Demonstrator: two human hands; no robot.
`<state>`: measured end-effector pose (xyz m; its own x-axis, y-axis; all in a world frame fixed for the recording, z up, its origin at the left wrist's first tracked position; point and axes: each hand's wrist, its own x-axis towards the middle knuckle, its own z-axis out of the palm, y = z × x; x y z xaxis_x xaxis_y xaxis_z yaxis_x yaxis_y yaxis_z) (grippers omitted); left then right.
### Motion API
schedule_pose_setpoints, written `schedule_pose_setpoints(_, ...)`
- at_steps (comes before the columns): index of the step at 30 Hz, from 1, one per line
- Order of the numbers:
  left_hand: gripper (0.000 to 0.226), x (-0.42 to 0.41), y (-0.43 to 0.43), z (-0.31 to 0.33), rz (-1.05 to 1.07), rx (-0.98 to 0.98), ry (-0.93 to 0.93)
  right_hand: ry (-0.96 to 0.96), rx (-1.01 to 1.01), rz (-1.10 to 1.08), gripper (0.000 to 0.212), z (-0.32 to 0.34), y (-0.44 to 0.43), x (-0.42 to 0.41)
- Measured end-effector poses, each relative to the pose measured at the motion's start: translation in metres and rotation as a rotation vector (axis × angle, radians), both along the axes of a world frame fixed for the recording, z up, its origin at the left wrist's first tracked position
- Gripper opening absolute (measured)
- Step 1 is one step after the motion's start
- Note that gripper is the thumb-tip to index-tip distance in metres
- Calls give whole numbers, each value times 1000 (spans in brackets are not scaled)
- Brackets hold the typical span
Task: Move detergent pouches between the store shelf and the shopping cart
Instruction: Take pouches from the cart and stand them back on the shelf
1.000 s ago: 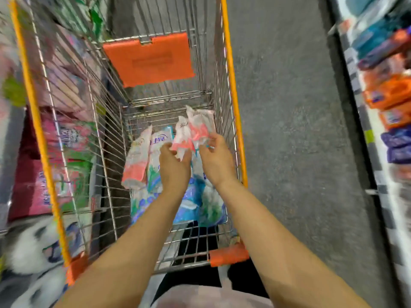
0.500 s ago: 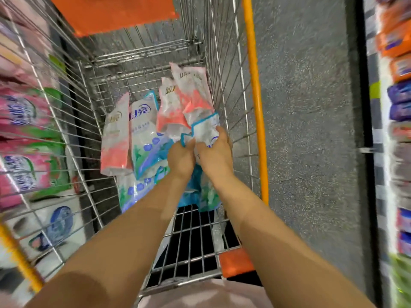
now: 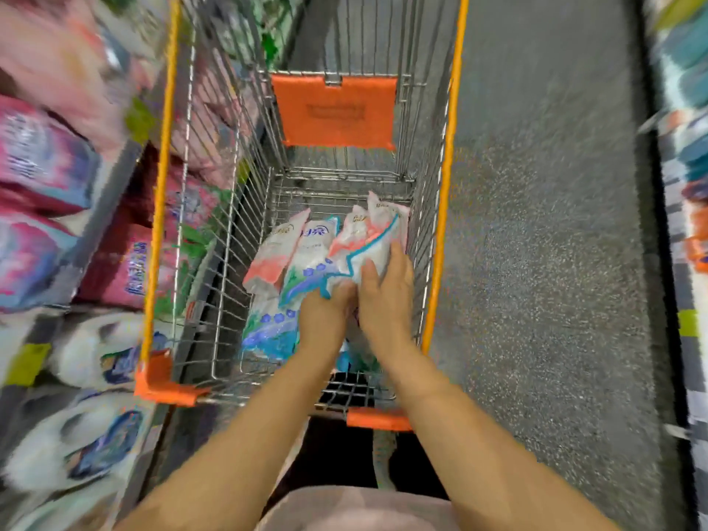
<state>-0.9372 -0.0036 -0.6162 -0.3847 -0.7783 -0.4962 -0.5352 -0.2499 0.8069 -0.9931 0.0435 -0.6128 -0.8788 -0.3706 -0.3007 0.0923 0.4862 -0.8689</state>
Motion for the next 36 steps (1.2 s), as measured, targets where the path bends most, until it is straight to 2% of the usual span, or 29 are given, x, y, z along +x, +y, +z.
schedule_pose_setpoints(4,21,15,13,65,79,-138,150,127,-152,98,71,48,19,17)
schedule_pose_setpoints(8,23,43,19,131,142,-282,269,252,-261,244,70,98,26,23)
schedule_pose_setpoints(10,25,64,21,167,169,-363,321,251,-337,312,77,128,28,32)
schedule_pose_setpoints(14,15,117,22,248,274,-476,442,279,-486,444,87,181,31,62)
schedule_pose_setpoints(18,22,183,26,334,329,-601,560,212,-633,603,105,230,28,114)
schedule_pose_setpoints(20,20,226,29,372,359,-675,595,201,-729,694,102,254,26,151)
schedule_pose_setpoints(22,14,269,36,405,372,-729,625,195,-830,741,88,274,25,193)
schedule_pose_setpoints(25,16,334,46,451,401,-817,619,175,-951,751,74,306,23,266)
schedule_pose_setpoints(29,17,418,54,510,371,-961,556,128,-1110,689,88,350,14,363)
schedule_pose_setpoints(34,14,508,45,587,439,-1152,481,163,-1245,669,86,428,-11,454)
schedule_pose_setpoints(36,13,538,41,617,448,-1195,450,175,-1290,706,78,460,-26,481)
